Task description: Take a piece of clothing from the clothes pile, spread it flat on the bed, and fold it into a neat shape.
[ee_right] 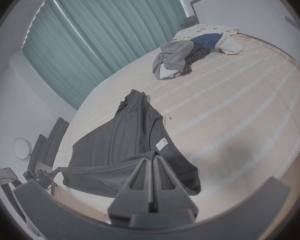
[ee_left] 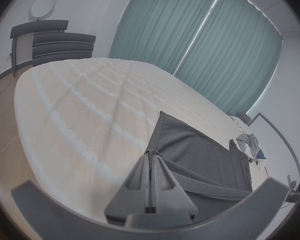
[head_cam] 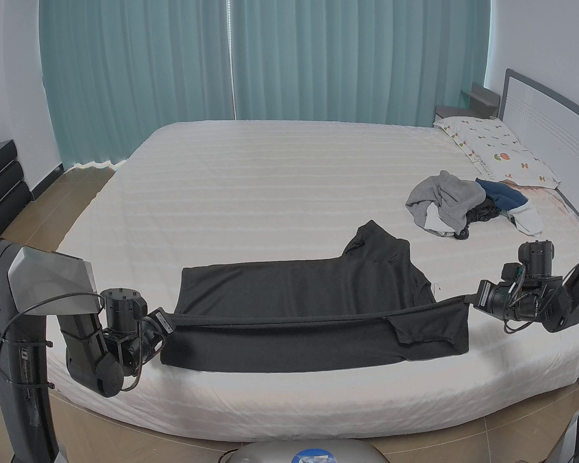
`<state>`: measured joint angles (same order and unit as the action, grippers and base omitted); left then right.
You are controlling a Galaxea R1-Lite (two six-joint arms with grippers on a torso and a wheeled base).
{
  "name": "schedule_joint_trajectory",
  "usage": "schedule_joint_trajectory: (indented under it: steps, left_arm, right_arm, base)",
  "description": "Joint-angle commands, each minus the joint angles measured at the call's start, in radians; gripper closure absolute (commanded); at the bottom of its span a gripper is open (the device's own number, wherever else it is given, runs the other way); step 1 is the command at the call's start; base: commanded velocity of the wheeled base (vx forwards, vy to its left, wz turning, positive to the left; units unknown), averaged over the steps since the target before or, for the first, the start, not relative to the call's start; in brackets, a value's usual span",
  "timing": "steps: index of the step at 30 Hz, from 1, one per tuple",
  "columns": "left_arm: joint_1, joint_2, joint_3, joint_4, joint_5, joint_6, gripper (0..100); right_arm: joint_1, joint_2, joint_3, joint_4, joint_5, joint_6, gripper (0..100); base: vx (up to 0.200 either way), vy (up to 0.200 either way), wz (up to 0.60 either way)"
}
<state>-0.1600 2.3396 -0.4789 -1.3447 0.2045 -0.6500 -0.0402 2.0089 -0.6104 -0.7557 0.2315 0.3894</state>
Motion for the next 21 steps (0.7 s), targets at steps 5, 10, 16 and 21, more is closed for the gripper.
schedule_joint_trajectory:
  steps: [5,10,16,21]
  left_arm:
    - [-0.003,0.084,-0.081,-0.002,-0.002,-0.005,100]
    - [-0.003,0.083,-0.083,-0.002,0.001,-0.037,100]
    - [-0.001,-0.009,-0.009,-0.002,0.003,-0.046,100]
    - [-0.003,-0.072,0.046,-0.002,0.003,-0.045,100]
  right_arm:
    - [0.013,0.172,-0.109,-0.001,-0.029,0.002,100]
    - [0.013,0.183,-0.118,-0.002,-0.029,0.009,100]
    - [0.002,0.050,-0.008,-0.007,-0.018,0.025,100]
    - [-0.006,-0.070,0.098,-0.005,-0.004,0.025,100]
  base:
    - [0.000,0.000,0.00]
    - [0.000,0.000,0.00]
    - [0.000,0.000,0.00]
    - [0.000,0.000,0.00]
